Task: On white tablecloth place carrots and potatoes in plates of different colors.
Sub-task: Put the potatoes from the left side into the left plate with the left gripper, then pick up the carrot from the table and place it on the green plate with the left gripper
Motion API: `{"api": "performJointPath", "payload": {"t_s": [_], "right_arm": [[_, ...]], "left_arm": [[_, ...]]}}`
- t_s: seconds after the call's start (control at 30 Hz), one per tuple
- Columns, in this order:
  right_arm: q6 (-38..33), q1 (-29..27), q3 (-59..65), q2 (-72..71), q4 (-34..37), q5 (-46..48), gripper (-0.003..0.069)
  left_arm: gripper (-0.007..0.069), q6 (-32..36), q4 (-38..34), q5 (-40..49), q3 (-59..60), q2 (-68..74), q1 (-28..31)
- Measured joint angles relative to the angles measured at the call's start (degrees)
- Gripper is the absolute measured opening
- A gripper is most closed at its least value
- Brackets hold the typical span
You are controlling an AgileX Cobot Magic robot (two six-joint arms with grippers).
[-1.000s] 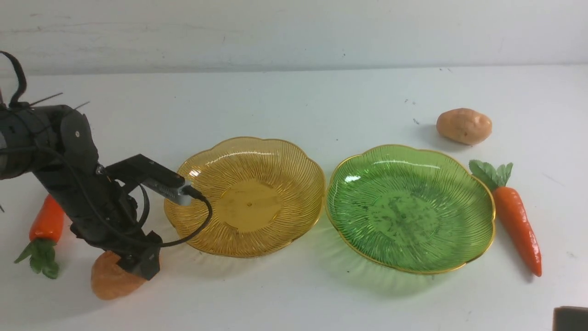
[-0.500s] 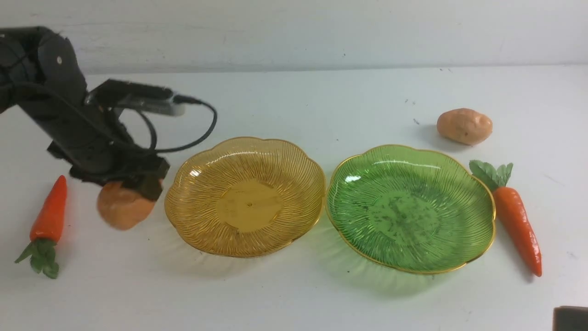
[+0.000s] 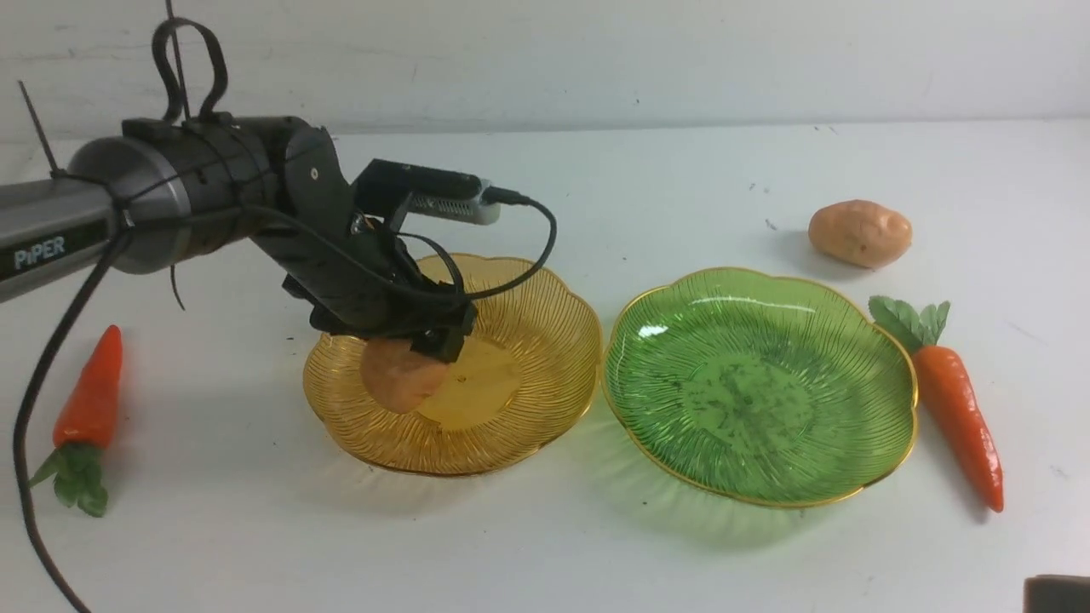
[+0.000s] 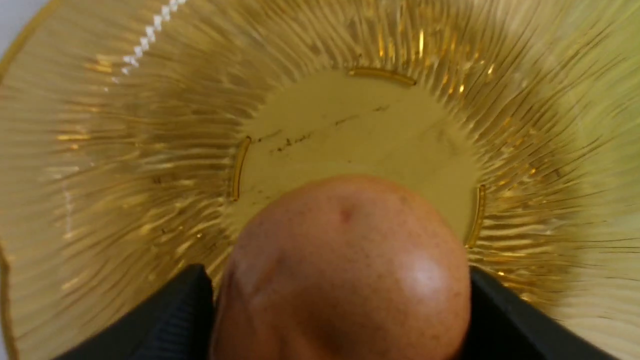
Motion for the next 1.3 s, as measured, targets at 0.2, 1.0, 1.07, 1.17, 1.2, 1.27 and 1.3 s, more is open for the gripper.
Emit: {"api": "performJointPath", "payload": {"t_s": [0.2,1.0,1.07,1.17,1.2,1.27,1.3], "right_arm": [[0.00,0.00,0.00,0.00,0.00,-0.01,-0.0018],[0.00,0.00,0.00,0.00,0.00,0.84,-0.0018],[0.00,0.00,0.00,0.00,0.00,0.84,-0.0018],[0.00,0.00,0.00,0.00,0.00,0.89,-0.0018],[0.00,0.00,0.00,0.00,0.00,0.89,-0.0018],[0.00,0.00,0.00,0.00,0.00,0.89,-0.0018],[0.00,0.00,0.00,0.00,0.00,0.89,-0.0018]], "left_arm": [[0.0683,-1.62,0.23,4.85,-2.34,0.25,0.00],[0.0006,-6.93,10.23,29.26,-19.40,-0.23,28.27],[0.0006,-6.50,9.13,29.26,-19.40,0.25,29.52],[0.0025,-4.18,7.59,29.28,-19.40,2.65,31.13],[0.0028,-3.97,7.52,29.28,-19.40,3.06,31.20],[0.0063,-2.31,7.33,29.28,-19.40,4.76,31.25],[0.0092,-1.71,7.33,29.28,-19.40,5.90,31.25]]}}
